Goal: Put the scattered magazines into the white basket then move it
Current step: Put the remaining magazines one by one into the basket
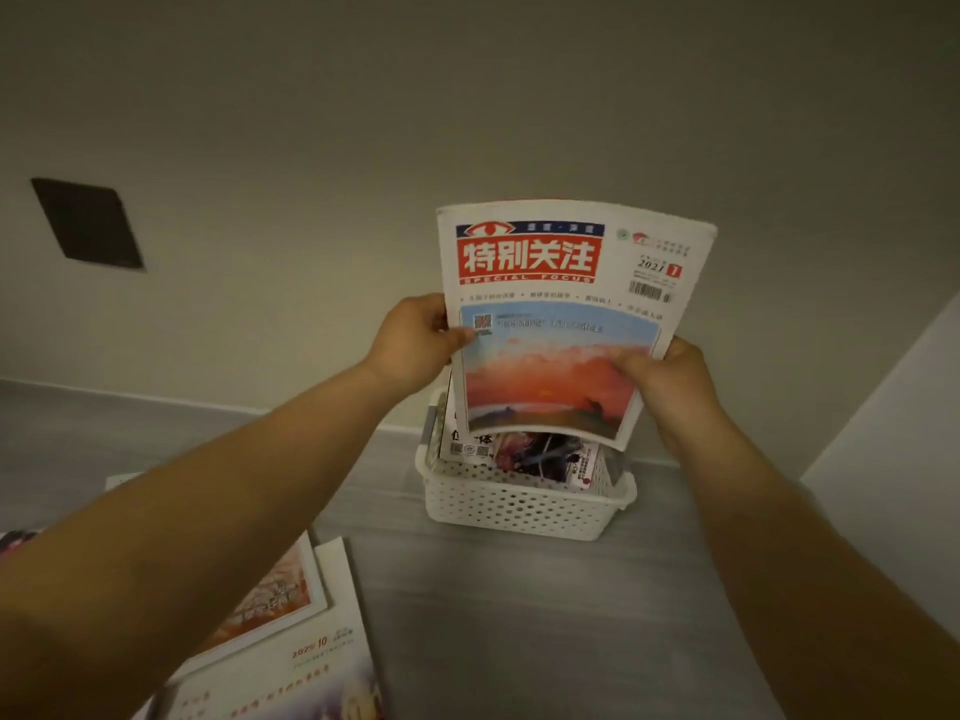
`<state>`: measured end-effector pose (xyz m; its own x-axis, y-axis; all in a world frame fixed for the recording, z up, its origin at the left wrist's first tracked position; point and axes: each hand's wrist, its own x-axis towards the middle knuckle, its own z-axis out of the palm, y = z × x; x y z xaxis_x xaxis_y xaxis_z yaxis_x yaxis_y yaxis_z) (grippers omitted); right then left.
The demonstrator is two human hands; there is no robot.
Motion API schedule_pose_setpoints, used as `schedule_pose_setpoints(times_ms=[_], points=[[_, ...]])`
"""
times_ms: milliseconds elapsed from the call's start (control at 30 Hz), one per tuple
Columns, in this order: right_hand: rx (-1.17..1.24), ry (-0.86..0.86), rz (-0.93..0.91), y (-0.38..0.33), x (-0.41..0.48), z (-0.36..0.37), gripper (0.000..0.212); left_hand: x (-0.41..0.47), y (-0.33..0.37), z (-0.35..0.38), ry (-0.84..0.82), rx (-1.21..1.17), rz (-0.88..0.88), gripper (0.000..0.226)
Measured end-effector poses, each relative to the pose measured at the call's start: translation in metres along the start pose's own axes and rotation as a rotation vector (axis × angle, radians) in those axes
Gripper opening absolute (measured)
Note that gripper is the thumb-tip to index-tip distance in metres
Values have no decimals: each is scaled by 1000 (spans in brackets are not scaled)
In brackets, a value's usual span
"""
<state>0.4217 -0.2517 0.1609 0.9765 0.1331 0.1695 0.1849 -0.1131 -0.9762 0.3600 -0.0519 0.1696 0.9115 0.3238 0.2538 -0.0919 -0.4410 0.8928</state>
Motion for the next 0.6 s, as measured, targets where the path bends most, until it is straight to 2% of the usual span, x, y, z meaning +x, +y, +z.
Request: schedule_pose_setpoints(times_ms=[133,267,467,567,600], points=[[2,28,91,27,20,11,26,21,-18,14,-11,117,-41,26],[12,13,193,61,30,17,33,25,-48,29,-24,133,-114,24],[12,50,245,95,38,25,33,31,-82,48,22,184,-195,21],[2,84,241,102,45,31,33,37,-94,52,93,192,-239,9],[-24,104,215,105,47,33,35,40,-98,53,122,181,-258,16]])
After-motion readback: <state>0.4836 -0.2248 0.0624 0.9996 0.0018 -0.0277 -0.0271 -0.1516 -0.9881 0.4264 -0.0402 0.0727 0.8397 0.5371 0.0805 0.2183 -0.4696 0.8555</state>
